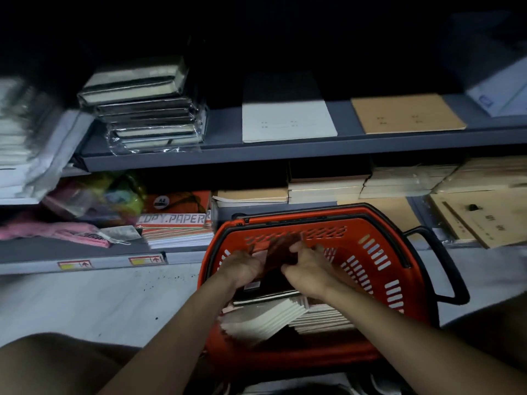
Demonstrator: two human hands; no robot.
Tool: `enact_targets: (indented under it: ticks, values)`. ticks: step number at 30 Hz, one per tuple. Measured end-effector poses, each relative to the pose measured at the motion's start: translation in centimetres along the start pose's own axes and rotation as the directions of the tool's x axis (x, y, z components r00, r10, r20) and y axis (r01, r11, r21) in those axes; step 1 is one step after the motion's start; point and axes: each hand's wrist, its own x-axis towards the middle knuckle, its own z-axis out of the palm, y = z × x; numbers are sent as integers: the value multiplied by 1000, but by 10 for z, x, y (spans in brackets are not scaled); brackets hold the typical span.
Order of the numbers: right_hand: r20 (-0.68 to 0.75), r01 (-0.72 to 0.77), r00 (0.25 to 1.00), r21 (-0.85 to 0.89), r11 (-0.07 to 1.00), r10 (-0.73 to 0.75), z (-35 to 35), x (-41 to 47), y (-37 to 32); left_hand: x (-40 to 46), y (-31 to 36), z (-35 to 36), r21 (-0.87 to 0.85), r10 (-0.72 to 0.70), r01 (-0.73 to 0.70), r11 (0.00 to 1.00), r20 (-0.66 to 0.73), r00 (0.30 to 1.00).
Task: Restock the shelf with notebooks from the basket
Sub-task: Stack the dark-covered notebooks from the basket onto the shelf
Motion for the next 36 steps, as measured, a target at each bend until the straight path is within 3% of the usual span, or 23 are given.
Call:
enact_targets:
  ticks: [9, 12, 16, 19, 21, 27, 32, 36]
  values:
    - [-209, 199, 962, 96, 975, -175, -34, -74, -18, -77, 23, -33, 74, 202, -191, 979, -198, 959]
    - [-358, 305, 901, 127, 944, -243, -38, -100, -28, -108, 26, -45, 128, 312, -285, 950, -332, 890]
    - [-509, 443, 807, 187, 877, -299, -47, -122, -43, -142, 36, -68, 74, 391, -413, 908, -503, 770]
    - [-583, 539, 742, 224, 812, -331, -59, -133, -54, -168, 47, -88, 25, 396, -473, 880, -587, 706]
    - [-616, 593, 704, 238, 769, -353, -69, -138, -65, -177, 51, -100, -49, 364, -496, 867, -616, 698]
    - [-693, 710, 582, 177, 682, -426, -95, -140, -105, -189, 62, -130, -332, 352, -682, 652, -664, 660]
    - [-696, 767, 470, 19, 641, -543, -108, -124, -141, -185, 75, -165, -360, 442, -791, 495, -680, 585]
    - [-600, 775, 496, -21, 632, -628, -116, -101, -169, -170, 80, -195, -285, 546, -862, 418, -680, 489]
